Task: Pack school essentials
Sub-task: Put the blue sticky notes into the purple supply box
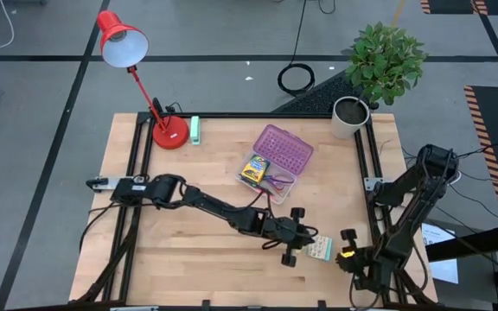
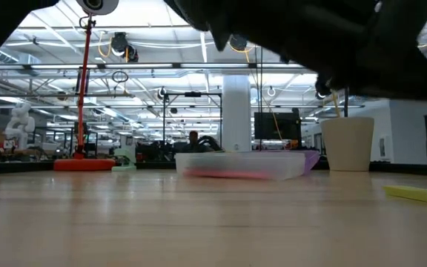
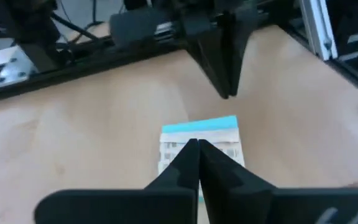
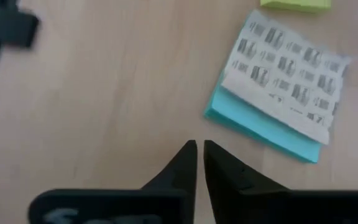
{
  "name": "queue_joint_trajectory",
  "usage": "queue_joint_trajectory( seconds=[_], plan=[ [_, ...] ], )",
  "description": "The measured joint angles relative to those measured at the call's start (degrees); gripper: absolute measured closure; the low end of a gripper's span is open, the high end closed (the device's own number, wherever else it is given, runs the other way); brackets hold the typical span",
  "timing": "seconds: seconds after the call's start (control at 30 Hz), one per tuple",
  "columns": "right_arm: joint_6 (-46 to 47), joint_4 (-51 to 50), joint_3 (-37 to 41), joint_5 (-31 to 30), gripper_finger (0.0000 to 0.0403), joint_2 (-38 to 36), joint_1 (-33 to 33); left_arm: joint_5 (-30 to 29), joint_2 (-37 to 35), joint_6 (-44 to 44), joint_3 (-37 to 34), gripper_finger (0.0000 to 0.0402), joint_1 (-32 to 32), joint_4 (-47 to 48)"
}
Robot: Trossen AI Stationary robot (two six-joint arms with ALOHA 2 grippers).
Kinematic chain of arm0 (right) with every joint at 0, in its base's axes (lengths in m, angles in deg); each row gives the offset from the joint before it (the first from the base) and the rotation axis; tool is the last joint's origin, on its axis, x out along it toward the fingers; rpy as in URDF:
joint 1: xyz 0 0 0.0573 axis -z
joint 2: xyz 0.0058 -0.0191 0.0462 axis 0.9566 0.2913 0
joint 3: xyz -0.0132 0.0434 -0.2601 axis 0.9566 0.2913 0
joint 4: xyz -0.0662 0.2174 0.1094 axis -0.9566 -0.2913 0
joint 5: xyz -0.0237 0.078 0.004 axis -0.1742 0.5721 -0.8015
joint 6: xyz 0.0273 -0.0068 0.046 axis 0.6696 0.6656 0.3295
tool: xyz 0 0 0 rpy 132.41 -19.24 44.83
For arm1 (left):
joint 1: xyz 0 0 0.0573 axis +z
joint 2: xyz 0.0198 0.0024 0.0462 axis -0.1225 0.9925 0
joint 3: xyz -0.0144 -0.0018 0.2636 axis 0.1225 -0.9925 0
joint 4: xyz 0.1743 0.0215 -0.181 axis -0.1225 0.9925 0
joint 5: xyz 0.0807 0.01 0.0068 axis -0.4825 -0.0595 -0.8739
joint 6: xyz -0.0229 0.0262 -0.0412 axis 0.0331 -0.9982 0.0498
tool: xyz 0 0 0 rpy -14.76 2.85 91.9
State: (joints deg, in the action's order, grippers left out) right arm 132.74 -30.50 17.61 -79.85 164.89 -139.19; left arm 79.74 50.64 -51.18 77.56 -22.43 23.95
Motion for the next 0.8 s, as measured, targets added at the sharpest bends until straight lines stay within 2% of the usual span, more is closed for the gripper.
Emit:
queue_joint_trajectory(
  seconds=[0.2, 0.3, 0.5, 0.8],
  plan=[
    [-1.9, -0.2, 0.4, 1.1, 0.0344, 3.1, 2.0, 0.4, 2.5, -0.3, -0.1, 0.0397, 0.3, -0.5],
    [-2.3, 0.7, 1.2, 1.1, 0.0343, 3.4, 4.4, 0.4, 2.6, 1.1, -0.1, 0.0386, 0.3, -1.5],
    [-9.6, 7.3, 1.6, 1.1, 0.0350, 3.6, 8.6, 2.9, 2.6, 3.5, 0.0, 0.0372, 0.6, -5.7],
    [-12.1, 10.0, 1.6, 0.9, 0.0347, 3.5, 10.0, 5.9, 2.6, 6.8, 0.0, 0.0371, 2.1, 3.9]
  ],
)
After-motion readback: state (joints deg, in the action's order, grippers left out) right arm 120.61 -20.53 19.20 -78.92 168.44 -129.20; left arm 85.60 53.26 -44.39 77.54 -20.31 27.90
